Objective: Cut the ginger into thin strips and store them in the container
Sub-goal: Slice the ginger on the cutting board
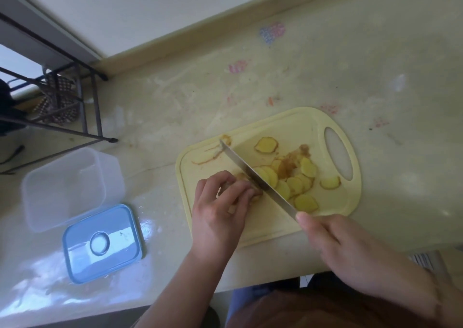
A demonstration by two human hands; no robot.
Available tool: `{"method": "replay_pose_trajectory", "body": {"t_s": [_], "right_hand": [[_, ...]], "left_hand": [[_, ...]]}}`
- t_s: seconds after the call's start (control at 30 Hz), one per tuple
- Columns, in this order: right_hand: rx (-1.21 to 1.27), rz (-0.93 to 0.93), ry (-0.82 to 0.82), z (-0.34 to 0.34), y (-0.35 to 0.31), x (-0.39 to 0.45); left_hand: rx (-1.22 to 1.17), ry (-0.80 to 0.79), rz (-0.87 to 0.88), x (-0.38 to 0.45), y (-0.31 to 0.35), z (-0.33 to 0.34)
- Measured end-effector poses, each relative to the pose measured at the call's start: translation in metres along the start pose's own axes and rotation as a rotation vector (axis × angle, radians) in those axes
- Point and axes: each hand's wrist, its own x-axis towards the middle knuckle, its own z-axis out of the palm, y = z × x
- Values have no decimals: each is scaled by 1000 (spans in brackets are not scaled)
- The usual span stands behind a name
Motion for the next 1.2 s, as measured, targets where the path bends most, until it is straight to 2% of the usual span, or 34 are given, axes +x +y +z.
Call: {"method": "replay_pose_trajectory", "body": {"t_s": [0.63,1.2], "right_hand": [[-56,-45,129,9,0,-26],[-71,65,22,9,-11,-19]], "left_hand": [[-52,39,-16,-4,-1,4],[-38,28,20,-3,-4,4]]}}
